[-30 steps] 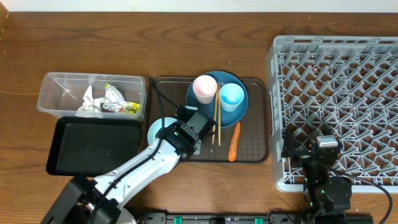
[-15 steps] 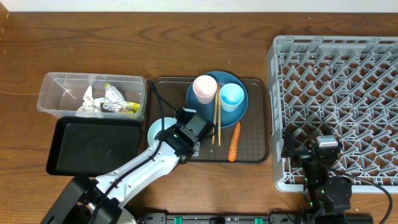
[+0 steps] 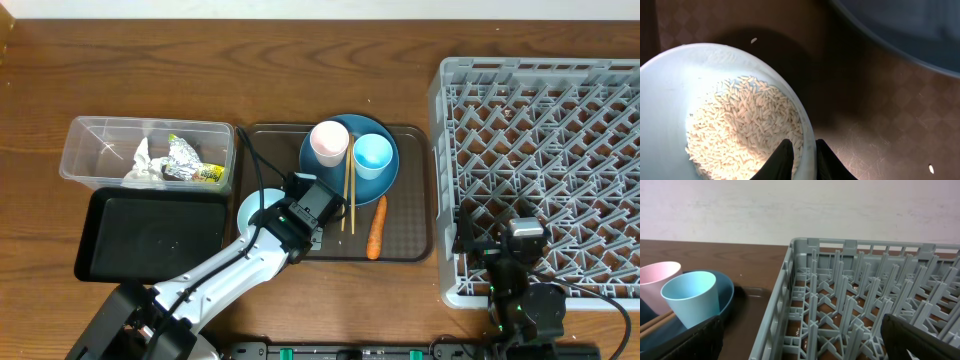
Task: Sort waste into correct bins and load items into the dishwasher rack
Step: 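Grip bowl rim with left gripper and tilt it toward the tray, then lift the rice bowl with left gripper and carry it over the black tray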
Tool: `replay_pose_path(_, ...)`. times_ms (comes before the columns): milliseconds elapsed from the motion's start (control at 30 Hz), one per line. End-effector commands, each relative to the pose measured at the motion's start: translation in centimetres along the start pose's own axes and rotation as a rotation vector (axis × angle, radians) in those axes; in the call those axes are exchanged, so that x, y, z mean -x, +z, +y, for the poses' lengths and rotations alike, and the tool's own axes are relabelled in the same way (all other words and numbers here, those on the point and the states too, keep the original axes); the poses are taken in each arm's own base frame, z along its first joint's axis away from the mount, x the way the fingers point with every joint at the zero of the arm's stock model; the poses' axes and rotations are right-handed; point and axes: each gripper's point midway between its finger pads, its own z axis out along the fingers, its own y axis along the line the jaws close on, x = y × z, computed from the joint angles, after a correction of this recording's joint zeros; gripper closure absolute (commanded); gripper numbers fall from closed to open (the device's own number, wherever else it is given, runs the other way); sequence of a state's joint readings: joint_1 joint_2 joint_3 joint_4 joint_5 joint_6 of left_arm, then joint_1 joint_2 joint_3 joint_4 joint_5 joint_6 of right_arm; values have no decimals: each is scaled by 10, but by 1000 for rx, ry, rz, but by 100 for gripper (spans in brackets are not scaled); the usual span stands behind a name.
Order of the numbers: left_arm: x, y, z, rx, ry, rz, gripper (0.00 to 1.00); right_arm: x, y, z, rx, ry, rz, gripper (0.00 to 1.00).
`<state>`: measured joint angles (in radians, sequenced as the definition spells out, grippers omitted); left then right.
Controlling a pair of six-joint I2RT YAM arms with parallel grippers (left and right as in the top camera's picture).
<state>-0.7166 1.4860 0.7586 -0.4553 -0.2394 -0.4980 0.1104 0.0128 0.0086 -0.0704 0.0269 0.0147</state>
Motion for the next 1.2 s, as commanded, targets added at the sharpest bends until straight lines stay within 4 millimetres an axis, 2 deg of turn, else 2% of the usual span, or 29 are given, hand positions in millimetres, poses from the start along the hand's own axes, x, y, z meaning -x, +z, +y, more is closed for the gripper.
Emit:
replay_pose_path(0,-6,5,5,25,3,11,81,-2,0,-4,-18,7,4,1)
replay_pose_path(433,-7,9,3,27,5,13,81,-2,0,-4,-18,7,4,1)
replay_pose_path(467,-7,9,3,27,5,13,87,-2,0,-4,-18,7,4,1)
replay_pose_path(567,-7,9,3,27,4,13,93,-2,0,-4,-18,7,4,1)
replay_pose_path(833,-5,8,3,24,3,8,93,-2,0,-4,-18,7,4,1)
replay_pose_path(1000,10,-8,-1,-7,62,-43,94,-2,0,-4,-18,7,4,1)
replay_pose_path(1167,23,-35,1,-42,43,-102,94,-2,0,-4,-18,7,4,1)
